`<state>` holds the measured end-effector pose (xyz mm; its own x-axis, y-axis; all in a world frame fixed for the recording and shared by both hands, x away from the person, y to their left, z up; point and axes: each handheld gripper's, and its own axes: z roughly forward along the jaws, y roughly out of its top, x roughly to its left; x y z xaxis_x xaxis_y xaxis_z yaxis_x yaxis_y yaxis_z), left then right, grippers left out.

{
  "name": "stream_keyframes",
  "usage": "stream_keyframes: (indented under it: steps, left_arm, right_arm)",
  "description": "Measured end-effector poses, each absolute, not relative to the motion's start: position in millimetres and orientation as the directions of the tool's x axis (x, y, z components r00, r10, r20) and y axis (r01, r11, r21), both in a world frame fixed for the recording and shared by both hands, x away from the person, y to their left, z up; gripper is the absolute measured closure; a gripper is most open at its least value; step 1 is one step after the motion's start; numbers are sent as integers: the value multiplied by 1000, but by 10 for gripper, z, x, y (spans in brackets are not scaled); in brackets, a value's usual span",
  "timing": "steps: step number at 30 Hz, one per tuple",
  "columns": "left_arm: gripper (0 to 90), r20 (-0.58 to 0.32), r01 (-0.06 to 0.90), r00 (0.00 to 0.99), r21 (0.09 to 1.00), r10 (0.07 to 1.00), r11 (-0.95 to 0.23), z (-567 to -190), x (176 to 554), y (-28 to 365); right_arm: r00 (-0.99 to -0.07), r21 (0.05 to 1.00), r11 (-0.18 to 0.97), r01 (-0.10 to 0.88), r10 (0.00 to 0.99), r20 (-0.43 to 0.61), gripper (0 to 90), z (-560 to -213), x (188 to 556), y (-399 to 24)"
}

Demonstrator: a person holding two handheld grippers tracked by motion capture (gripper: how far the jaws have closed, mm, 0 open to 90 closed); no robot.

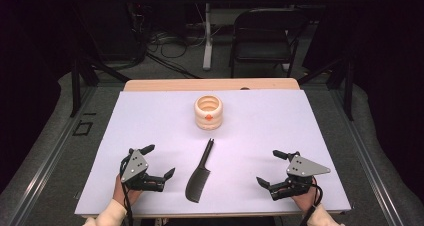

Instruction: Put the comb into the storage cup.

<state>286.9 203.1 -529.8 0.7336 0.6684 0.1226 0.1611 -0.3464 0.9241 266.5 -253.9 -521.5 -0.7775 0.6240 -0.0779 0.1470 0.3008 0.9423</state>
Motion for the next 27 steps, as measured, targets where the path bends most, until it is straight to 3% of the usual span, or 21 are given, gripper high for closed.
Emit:
stream_keyframes:
  steps: [27]
  left_arm:
    - [2, 145, 166, 773, 893, 617, -418, -5266, 3230, 1597]
  right_arm:
    - [-778, 938, 308, 158, 624, -74, 0, -5225, 2683, -2537]
